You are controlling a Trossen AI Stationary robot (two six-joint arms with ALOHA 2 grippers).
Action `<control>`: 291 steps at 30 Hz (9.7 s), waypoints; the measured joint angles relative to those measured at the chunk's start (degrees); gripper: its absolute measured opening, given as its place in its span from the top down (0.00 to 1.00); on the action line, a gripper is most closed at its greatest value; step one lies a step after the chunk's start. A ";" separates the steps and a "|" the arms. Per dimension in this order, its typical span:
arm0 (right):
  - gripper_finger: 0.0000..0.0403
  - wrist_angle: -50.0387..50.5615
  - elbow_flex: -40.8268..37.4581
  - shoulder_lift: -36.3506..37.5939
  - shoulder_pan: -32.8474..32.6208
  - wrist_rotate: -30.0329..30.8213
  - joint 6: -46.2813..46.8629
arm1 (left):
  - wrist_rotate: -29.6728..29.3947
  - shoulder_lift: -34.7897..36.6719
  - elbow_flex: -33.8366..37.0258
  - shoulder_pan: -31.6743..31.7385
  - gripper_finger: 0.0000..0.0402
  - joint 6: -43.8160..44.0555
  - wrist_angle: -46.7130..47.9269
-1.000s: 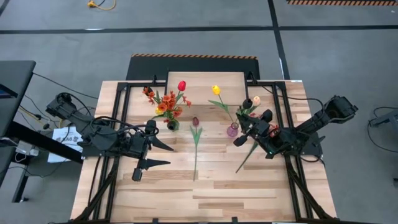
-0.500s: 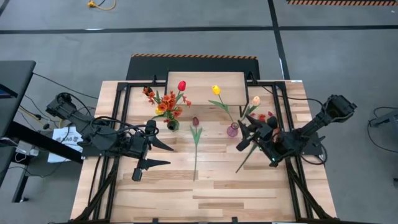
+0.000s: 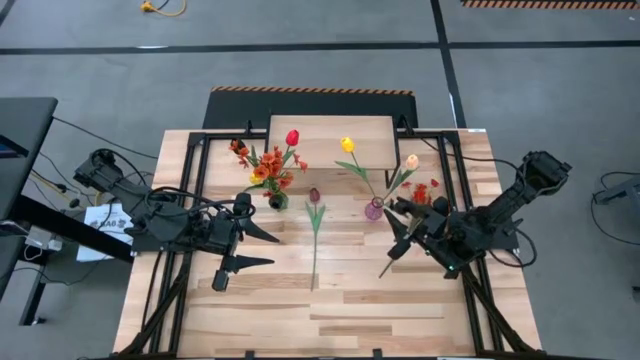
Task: Pick and place flowers into a vace then onto a shelf
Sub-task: Put the black tulip into the purple vase, then put the dark red tulip into the purple vase
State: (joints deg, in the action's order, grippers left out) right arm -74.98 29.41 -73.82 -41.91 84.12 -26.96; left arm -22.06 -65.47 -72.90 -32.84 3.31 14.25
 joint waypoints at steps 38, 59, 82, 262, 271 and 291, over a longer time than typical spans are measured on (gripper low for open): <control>0.39 46.25 0.07 -0.62 -6.27 -12.70 47.24 | -0.85 4.81 0.04 0.00 0.56 2.47 3.61; 0.39 46.47 11.03 -22.16 1.89 -24.22 52.22 | 1.80 6.40 0.04 -2.54 0.56 15.97 17.09; 0.53 49.73 28.32 -45.02 14.29 -35.62 63.19 | 2.19 6.66 0.02 -3.96 0.56 18.54 19.77; 1.00 85.35 47.02 -19.78 0.26 -57.05 31.54 | 0.30 6.57 0.00 -3.93 0.56 19.16 20.67; 1.00 73.39 47.04 -13.32 2.27 -56.77 13.80 | 0.07 6.57 0.00 -3.86 0.56 10.56 12.75; 1.00 58.84 47.04 -9.64 13.93 -60.28 6.83 | -3.79 -0.80 0.00 3.13 0.56 -17.26 -14.06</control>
State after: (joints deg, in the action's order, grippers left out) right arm -16.14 76.44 -83.46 -27.98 23.83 -20.13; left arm -25.86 -66.27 -72.90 -29.71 -13.94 0.19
